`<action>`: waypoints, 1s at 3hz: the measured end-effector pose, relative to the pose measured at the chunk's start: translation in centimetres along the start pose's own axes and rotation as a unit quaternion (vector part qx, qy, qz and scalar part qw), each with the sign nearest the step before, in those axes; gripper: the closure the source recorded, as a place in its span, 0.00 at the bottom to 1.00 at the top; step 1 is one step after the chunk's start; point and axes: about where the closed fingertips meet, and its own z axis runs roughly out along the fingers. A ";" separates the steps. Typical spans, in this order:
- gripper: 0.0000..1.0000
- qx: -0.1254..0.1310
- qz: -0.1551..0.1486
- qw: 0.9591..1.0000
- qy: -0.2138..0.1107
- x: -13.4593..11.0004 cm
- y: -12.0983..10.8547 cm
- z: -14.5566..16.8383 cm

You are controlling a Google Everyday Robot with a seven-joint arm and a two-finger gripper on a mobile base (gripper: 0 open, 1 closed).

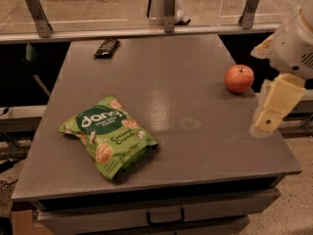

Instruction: Pick green rice chip bag

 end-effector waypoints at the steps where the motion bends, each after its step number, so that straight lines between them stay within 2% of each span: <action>1: 0.00 -0.037 -0.006 0.998 -0.048 -4.8 1.2 3.6; 2: 0.00 -0.075 -0.035 0.992 -0.098 -11.1 3.8 7.1; 3: 0.00 -0.111 -0.052 0.983 -0.138 -16.3 6.7 10.9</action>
Offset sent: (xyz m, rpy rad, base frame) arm 0.0015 0.2258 -0.0765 0.3184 0.1250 0.2833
